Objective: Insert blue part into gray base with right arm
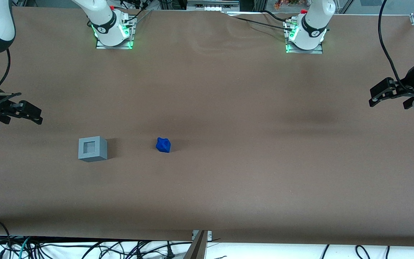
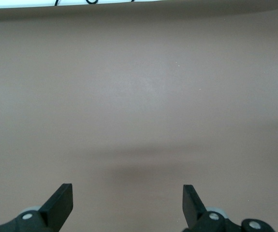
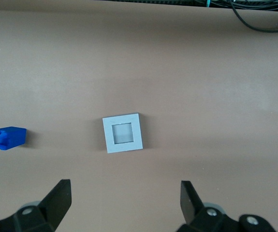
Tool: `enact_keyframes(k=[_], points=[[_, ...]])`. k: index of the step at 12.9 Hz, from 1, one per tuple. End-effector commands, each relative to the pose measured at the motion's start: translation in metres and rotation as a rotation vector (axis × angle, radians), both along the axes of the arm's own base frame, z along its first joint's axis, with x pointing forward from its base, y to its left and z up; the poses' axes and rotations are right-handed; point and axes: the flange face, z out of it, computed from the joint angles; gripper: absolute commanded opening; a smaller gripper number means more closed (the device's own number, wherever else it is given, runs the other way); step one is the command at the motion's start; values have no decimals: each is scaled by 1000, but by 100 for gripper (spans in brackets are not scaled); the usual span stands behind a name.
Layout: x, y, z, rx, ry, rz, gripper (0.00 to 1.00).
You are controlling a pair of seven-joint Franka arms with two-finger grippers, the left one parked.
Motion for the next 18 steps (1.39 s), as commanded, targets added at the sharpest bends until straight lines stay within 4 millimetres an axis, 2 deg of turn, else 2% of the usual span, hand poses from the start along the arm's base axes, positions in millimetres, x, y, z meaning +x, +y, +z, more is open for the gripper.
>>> enact_keyframes(k=[1, 3, 5, 6, 7, 9, 10, 12, 14, 18], points=[[-5, 14, -2, -10, 14, 30, 100], [-7, 20, 3, -7, 6, 37, 100], [-6, 22, 0, 0, 14, 32, 100], [-9, 43, -4, 4, 39, 38, 100], [-9, 72, -17, 0, 60, 0, 100], [-2, 132, -57, -23, 91, -150, 100], [1, 152, -75, -30, 91, -160, 100], [10, 174, -102, 12, 85, -192, 100], [16, 204, -138, 96, 117, -217, 100], [17, 261, -212, 73, 116, -150, 100]])
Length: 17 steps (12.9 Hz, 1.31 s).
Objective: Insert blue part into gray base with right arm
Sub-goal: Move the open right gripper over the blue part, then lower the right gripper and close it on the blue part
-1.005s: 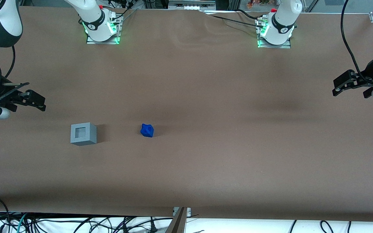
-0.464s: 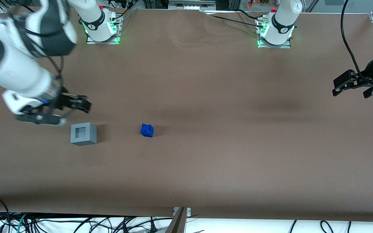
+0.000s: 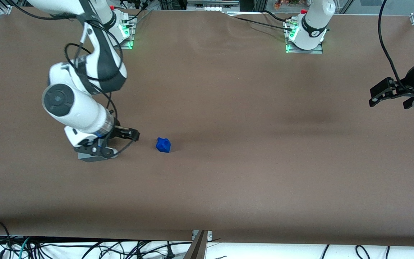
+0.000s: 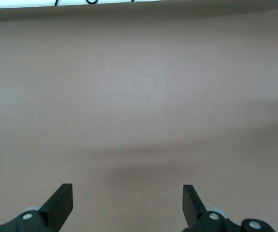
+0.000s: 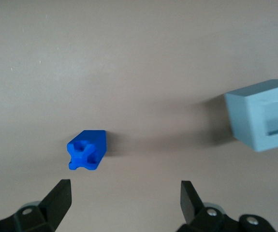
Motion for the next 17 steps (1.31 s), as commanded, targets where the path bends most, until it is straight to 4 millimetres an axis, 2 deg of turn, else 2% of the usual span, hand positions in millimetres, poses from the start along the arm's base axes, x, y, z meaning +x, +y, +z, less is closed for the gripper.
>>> enact_keyframes(k=[1, 4, 10, 14, 17], points=[[1, 29, -36, 5, -8, 4, 100], [1, 43, -74, -4, -7, 11, 100], [-8, 69, -87, -4, -7, -33, 100], [-12, 78, -111, -8, 8, -30, 100], [-17, 89, -120, -9, 8, -60, 100]])
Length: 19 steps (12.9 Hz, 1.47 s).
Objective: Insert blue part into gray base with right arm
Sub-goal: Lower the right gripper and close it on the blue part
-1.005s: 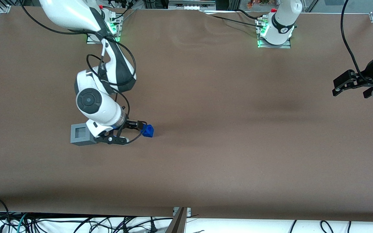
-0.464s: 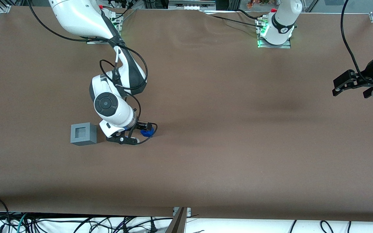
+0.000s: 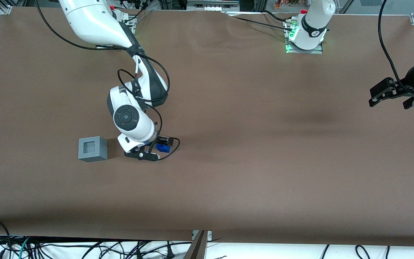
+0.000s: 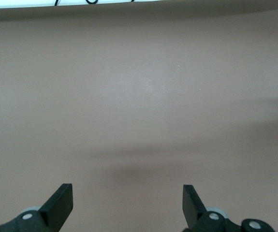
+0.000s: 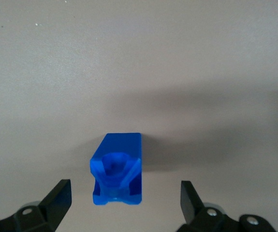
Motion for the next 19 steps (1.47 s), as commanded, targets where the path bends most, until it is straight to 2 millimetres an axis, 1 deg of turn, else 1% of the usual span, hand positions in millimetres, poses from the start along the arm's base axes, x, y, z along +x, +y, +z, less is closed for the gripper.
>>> enact_keyframes(k=[1, 3, 6, 8, 12, 13, 15, 16, 17, 18, 19], points=[[-3, 11, -6, 8, 1, -24, 100], [-1, 12, -16, 11, -12, -22, 100], [0, 11, -17, 10, -12, -11, 100], [-1, 10, -23, 4, -5, -10, 100], [0, 10, -25, 5, -12, -4, 98], [0, 10, -27, 7, -16, -3, 89], [2, 9, -26, 8, -20, 13, 62], [3, 9, -24, 11, -22, 17, 51], [4, 8, -24, 11, -22, 15, 43], [6, 8, -18, 14, -27, 16, 38], [10, 10, -10, 18, -36, 22, 31]])
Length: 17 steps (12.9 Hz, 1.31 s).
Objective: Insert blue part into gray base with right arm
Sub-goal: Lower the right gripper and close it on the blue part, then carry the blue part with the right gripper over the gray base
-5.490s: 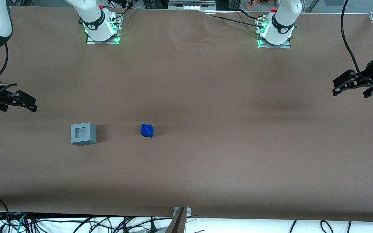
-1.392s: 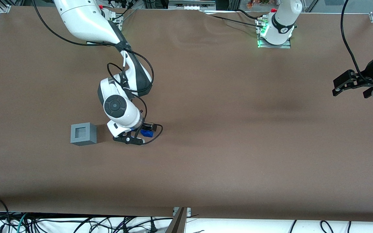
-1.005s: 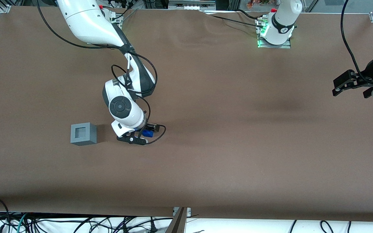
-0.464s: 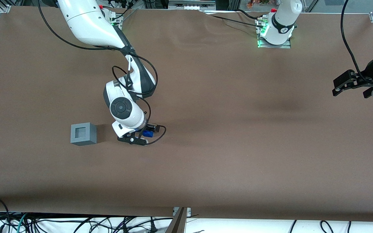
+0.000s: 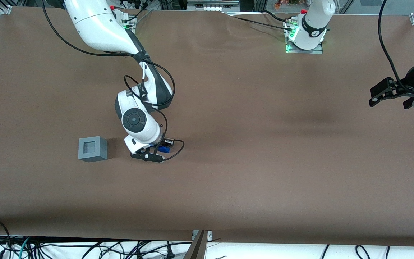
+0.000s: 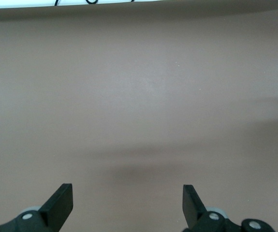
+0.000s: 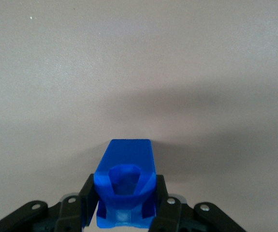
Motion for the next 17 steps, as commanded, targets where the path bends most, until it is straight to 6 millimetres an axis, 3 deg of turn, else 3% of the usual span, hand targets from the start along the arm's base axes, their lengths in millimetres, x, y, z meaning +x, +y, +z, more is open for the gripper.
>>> enact_keyframes(k=[1, 4, 6, 10, 12, 17], points=[[9, 2, 16, 10, -8, 22, 30], [20, -9, 55, 3, 1, 72, 30], [37, -47, 76, 3, 17, 136, 30], [58, -157, 122, 20, 65, 293, 30], [61, -204, 128, 0, 97, 326, 30], [63, -265, 118, -29, 142, 399, 30]])
